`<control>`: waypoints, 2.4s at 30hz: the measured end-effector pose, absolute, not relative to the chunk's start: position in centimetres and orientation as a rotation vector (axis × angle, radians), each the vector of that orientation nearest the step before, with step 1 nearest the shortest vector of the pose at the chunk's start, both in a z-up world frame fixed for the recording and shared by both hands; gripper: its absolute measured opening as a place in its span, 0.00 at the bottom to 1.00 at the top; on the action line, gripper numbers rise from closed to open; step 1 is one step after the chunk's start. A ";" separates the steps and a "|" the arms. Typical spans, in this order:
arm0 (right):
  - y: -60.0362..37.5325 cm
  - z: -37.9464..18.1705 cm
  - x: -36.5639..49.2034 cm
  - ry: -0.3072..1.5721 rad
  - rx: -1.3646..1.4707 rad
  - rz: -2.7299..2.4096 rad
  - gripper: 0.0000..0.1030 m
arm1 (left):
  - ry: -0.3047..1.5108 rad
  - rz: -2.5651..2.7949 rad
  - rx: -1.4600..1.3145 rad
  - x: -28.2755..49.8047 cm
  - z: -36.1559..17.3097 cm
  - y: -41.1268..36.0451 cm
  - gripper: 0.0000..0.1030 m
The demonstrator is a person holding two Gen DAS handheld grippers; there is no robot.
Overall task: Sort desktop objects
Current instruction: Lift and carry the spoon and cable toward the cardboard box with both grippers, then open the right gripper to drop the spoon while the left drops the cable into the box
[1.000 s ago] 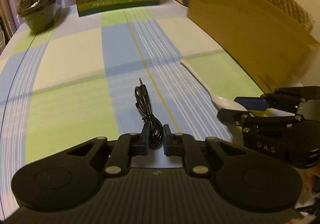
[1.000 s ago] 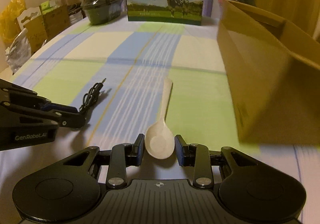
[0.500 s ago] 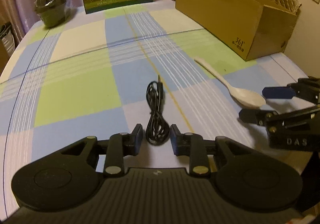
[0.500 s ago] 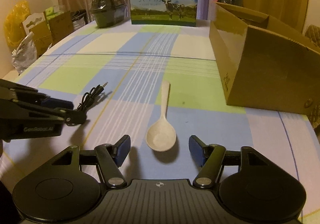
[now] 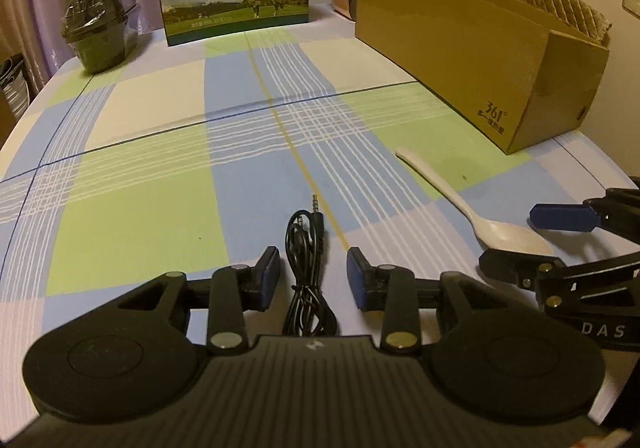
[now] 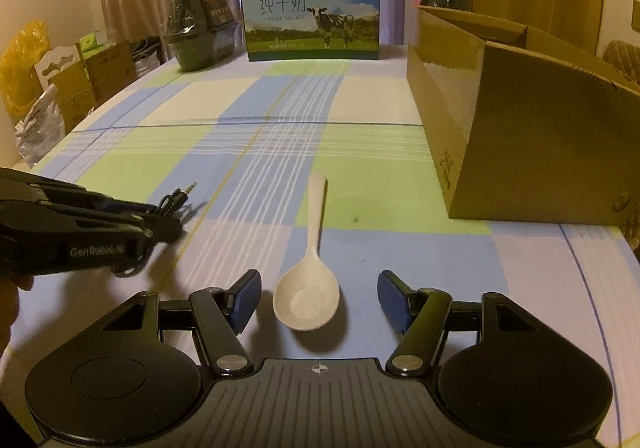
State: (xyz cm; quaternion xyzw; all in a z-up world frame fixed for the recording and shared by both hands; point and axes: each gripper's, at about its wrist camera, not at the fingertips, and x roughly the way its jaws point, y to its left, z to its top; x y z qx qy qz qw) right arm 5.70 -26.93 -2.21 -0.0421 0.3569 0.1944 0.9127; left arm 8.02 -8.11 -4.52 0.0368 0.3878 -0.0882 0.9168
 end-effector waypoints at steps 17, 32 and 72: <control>-25.9 -2.3 5.2 0.717 -0.142 0.404 0.29 | 0.813 -0.170 0.020 7.3 -3.9 -7.7 0.11; -26.3 -1.5 5.0 0.701 -0.135 0.398 0.29 | 0.817 -0.187 0.030 6.8 -3.3 -8.0 0.11; -42.1 14.5 14.6 0.399 -0.043 0.168 0.29 | 0.586 -0.458 -0.038 16.0 13.5 -24.8 0.11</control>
